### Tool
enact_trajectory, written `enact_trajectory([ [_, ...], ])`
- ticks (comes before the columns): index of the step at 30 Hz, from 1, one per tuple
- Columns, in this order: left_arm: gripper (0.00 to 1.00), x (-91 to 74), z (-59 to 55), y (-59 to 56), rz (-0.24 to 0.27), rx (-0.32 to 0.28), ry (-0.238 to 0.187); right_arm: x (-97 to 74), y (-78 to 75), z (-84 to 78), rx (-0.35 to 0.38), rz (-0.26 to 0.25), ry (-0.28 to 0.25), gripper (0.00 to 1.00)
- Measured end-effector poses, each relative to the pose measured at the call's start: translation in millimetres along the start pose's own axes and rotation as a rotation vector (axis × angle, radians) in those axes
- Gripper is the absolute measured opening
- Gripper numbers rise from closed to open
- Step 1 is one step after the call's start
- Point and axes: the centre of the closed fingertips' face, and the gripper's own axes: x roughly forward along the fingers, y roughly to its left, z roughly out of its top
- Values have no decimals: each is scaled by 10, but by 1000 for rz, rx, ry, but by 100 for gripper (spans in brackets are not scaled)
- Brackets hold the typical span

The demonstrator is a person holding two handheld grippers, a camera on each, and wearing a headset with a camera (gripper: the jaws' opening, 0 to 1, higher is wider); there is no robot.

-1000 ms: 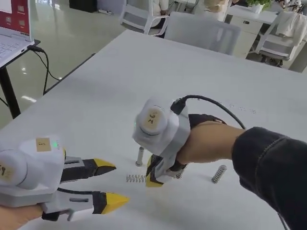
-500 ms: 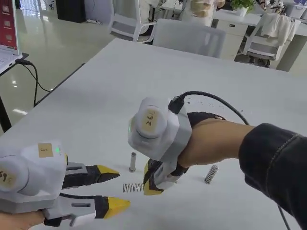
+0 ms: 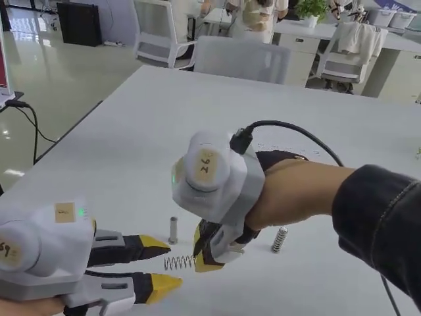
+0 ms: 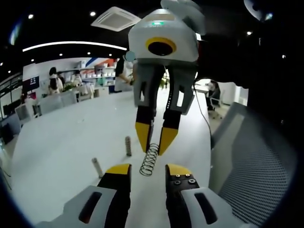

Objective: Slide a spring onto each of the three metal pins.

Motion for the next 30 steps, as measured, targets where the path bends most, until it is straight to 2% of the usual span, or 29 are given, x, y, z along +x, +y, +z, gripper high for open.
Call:
enact_trajectory([
  [16, 6, 10, 28, -104, -44, 9, -14, -9, 102, -5, -31, 19, -2, 8],
  [30, 4, 49, 22, -126, -56, 21, -4, -17, 98, -40, -11, 21, -22, 7],
])
